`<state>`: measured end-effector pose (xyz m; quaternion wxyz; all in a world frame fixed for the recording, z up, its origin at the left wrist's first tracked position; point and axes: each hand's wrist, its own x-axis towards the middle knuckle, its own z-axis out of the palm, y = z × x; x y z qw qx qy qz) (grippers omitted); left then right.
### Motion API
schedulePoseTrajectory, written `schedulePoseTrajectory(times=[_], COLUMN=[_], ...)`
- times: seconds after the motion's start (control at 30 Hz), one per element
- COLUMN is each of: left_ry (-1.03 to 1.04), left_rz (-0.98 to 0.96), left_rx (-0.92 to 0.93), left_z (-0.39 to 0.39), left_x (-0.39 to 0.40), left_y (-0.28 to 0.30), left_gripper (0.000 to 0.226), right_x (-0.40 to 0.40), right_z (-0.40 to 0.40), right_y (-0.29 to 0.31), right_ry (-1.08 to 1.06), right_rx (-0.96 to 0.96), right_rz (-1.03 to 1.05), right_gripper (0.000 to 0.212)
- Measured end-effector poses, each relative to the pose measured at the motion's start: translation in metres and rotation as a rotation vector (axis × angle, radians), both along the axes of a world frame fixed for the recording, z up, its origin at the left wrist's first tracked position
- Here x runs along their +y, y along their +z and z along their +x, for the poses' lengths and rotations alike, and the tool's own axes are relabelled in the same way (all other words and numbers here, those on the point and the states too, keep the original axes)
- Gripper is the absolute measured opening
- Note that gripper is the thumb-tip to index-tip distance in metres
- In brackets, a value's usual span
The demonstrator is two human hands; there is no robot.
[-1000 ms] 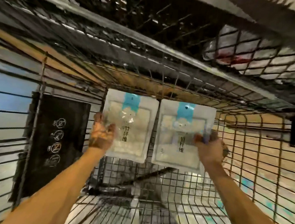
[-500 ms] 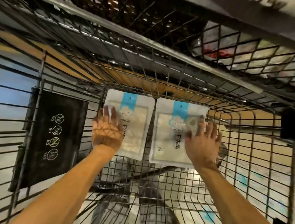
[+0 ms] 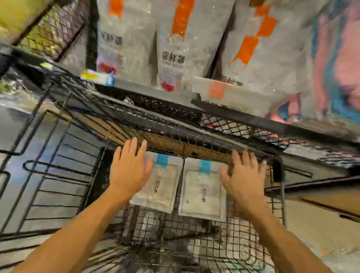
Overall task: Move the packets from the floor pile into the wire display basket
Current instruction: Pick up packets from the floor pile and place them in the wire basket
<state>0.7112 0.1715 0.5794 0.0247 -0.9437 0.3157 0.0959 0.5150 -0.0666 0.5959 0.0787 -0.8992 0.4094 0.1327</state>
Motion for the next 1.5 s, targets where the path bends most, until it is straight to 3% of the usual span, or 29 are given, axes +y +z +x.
schedulePoseTrajectory(times=[0.33, 0.67, 0.97, 1.13, 1.3, 1.5], left_ry=[0.034, -0.237, -0.665, -0.894, -1.126, -1.315], left_rz=[-0.137, -0.295, -0.295, -0.314, -0.285, -0.263], left_rx=[-0.095, -0.118, 0.013, 0.117, 0.144, 0.160], left_z=[-0.021, -0.031, -0.118, -0.206, -0.299, -0.428], left_x=[0.006, -0.015, -0.047, -0.059, -0.067, -0.066], left_y=[0.170, 0.281, 0.283, 0.275, 0.272, 0.260], left_gripper=[0.064, 0.059, 0.061, 0.061, 0.062, 0.060], right_x=[0.017, 0.058, 0.131, 0.187, 0.242, 0.302], right_z=[-0.019, -0.063, -0.197, -0.299, -0.398, -0.516], right_y=[0.159, 0.256, 0.274, 0.270, 0.261, 0.238], right_ry=[-0.020, -0.176, -0.591, -0.829, -1.051, -1.288], right_rx=[-0.200, -0.341, -0.314, -0.272, -0.303, -0.272], right_rz=[-0.063, -0.196, -0.208, -0.286, -0.334, -0.306], right_gripper=[0.070, 0.070, 0.072, 0.083, 0.070, 0.073])
